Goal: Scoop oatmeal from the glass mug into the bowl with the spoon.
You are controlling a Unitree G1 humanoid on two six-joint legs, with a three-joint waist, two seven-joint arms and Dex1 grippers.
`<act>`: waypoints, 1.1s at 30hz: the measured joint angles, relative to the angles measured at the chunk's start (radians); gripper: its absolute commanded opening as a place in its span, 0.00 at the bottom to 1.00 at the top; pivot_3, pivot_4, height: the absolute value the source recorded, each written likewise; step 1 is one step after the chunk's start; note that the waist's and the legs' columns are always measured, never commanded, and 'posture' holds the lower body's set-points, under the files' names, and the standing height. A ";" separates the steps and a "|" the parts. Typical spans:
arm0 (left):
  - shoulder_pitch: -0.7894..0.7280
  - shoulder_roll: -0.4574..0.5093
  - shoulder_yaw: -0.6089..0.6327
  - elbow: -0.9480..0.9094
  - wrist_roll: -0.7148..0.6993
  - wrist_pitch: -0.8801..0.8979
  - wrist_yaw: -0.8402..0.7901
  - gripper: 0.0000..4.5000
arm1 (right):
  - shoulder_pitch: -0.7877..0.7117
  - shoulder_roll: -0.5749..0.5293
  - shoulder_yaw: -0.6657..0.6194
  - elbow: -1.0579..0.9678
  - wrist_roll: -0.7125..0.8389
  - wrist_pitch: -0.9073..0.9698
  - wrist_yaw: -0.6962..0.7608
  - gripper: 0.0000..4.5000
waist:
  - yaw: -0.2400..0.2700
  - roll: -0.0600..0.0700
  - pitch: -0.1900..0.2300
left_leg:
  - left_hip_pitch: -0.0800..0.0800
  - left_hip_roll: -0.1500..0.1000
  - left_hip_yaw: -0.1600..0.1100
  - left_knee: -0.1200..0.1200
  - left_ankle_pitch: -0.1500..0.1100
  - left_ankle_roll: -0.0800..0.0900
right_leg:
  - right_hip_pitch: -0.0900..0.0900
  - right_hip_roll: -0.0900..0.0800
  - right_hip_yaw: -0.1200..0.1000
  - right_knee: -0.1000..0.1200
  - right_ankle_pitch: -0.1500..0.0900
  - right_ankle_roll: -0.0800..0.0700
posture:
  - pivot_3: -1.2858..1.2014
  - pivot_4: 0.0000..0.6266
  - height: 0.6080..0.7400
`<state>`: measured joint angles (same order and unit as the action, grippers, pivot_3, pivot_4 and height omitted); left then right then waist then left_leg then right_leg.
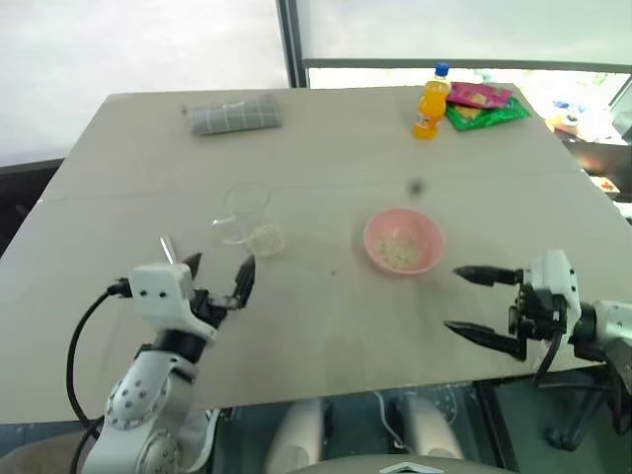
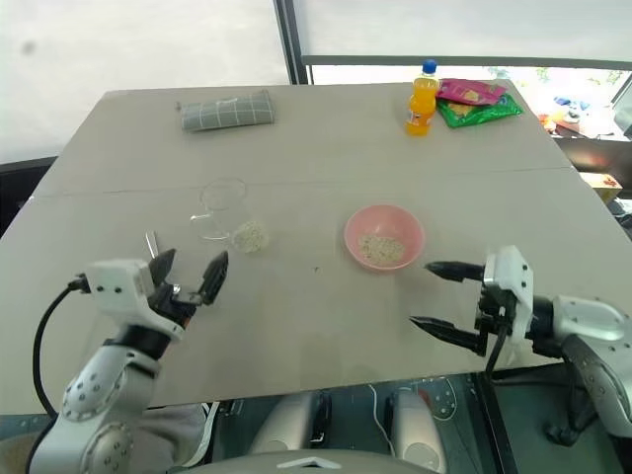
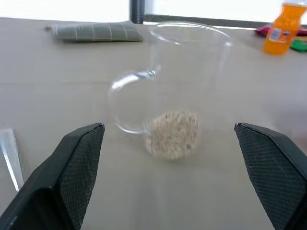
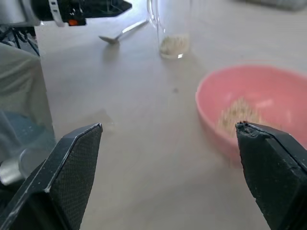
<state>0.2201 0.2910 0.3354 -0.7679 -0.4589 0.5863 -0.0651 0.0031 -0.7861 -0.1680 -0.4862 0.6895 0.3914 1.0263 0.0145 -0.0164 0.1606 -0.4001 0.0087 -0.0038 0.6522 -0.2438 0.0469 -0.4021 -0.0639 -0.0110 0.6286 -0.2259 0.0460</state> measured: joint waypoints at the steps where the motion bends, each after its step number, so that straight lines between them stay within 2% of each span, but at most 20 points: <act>1: -0.037 0.017 0.024 0.002 -0.003 0.051 0.028 0.99 | -0.029 0.008 0.001 -0.008 0.006 0.009 -0.017 1.00 | 0.000 -0.001 0.001 | 0.000 0.000 -0.001 0.000 0.000 0.000 | 0.000 0.001 0.000 0.000 0.001 -0.002 | 0.52 0.24 1.00; 5: -0.168 0.069 0.139 0.041 -0.027 0.292 0.135 0.99 | -0.088 0.026 0.011 -0.024 0.027 0.044 -0.056 1.00 | 0.002 -0.002 0.001 | -0.001 -0.001 -0.002 0.000 0.000 0.000 | 0.000 0.001 0.000 0.001 0.004 0.000 | 0.52 0.24 1.00; 10: -0.267 0.075 0.175 0.094 -0.033 0.511 0.199 0.99 | -0.092 0.035 0.019 -0.024 0.026 0.062 -0.074 1.00 | 0.001 -0.003 0.002 | -0.001 -0.003 -0.001 0.000 0.000 0.000 | 0.001 -0.001 0.000 0.000 0.004 0.000 | 0.52 0.24 1.00; 14: -0.285 0.078 0.154 0.169 -0.002 0.605 0.207 0.99 | -0.092 0.045 0.027 -0.024 0.024 0.063 -0.087 1.00 | -0.001 -0.003 0.002 | 0.000 -0.002 -0.001 0.000 0.000 0.000 | 0.000 -0.001 0.001 0.002 0.004 0.000 | 0.52 0.24 1.00; 20: -0.320 0.075 0.139 0.256 0.043 0.620 0.208 0.99 | -0.090 0.047 0.027 -0.038 0.024 0.065 -0.112 1.00 | 0.000 -0.003 0.002 | 0.002 -0.002 -0.001 0.000 0.000 0.000 | 0.000 -0.001 0.001 0.006 0.002 -0.004 | 0.52 0.24 1.00; 22: -0.320 0.073 0.141 0.260 0.051 0.620 0.204 0.88 | -0.084 0.046 0.026 -0.041 0.024 0.065 -0.116 1.00 | 0.000 -0.003 0.001 | 0.003 -0.002 -0.001 0.000 0.000 -0.001 | 0.000 -0.002 0.002 0.008 0.002 -0.005 | 0.52 0.24 1.00; 24: -0.323 0.068 0.140 0.266 0.053 0.622 0.195 0.72 | -0.077 0.046 0.023 -0.041 0.024 0.065 -0.118 1.00 | -0.002 -0.002 0.001 | 0.005 -0.002 0.000 0.001 0.000 -0.001 | 0.000 -0.002 0.003 0.009 0.002 -0.005 | 0.52 0.24 1.00; 25: -0.325 0.065 0.140 0.269 0.053 0.626 0.193 0.57 | -0.076 0.046 0.023 -0.041 0.024 0.065 -0.118 1.00 | -0.005 -0.002 0.001 | 0.006 -0.002 0.000 0.001 0.000 -0.001 | 0.000 -0.001 0.003 0.010 0.002 -0.005 | 0.52 0.24 1.00; 26: -0.325 0.065 0.140 0.271 0.055 0.627 0.193 0.53 | -0.075 0.046 0.023 -0.041 0.024 0.065 -0.119 1.00 | -0.006 -0.002 0.001 | 0.006 -0.002 0.000 0.001 0.000 -0.001 | 0.000 -0.001 0.003 0.011 0.002 -0.005 | 0.52 0.24 1.00; 29: -0.326 0.066 0.148 0.280 0.070 0.629 0.193 0.23 | -0.069 0.046 0.023 -0.043 0.023 0.065 -0.120 1.00 | -0.009 -0.001 0.001 | 0.007 -0.001 0.001 0.000 0.000 -0.001 | 0.000 -0.001 0.004 0.012 0.002 -0.005 | 0.52 0.24 1.00; 30: -0.326 0.065 0.155 0.282 0.078 0.630 0.194 0.17 | -0.065 0.046 0.023 -0.043 0.020 0.064 -0.119 1.00 | -0.009 -0.001 0.001 | 0.007 -0.001 0.001 0.000 0.000 -0.001 | 0.000 -0.001 0.004 0.012 0.002 -0.005 | 0.52 0.24 1.00; 31: -0.326 0.063 0.166 0.284 0.084 0.631 0.195 0.02 | -0.062 0.046 0.023 -0.043 0.017 0.063 -0.118 1.00 | -0.009 -0.001 0.001 | 0.007 -0.001 0.001 0.000 0.000 -0.001 | 0.000 -0.001 0.004 0.012 0.002 -0.005 | 0.52 0.24 1.00; 33: -0.326 0.059 0.174 0.284 0.095 0.631 0.199 0.01 | -0.059 0.046 0.023 -0.042 0.011 0.061 -0.116 1.00 | -0.009 -0.001 0.000 | 0.007 -0.001 0.001 0.001 0.000 -0.001 | 0.000 -0.001 0.005 0.012 0.002 -0.005 | 0.52 0.24 1.00</act>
<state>-0.1061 0.3503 0.5096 -0.4835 -0.3643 1.2170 0.1334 -0.0563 -0.7406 -0.1447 -0.5282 0.7008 0.4528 0.9103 0.0053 -0.0174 0.1611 -0.3927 0.0075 -0.0025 0.6527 -0.2436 0.0463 -0.4025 -0.0650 -0.0065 0.6408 -0.2240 0.0412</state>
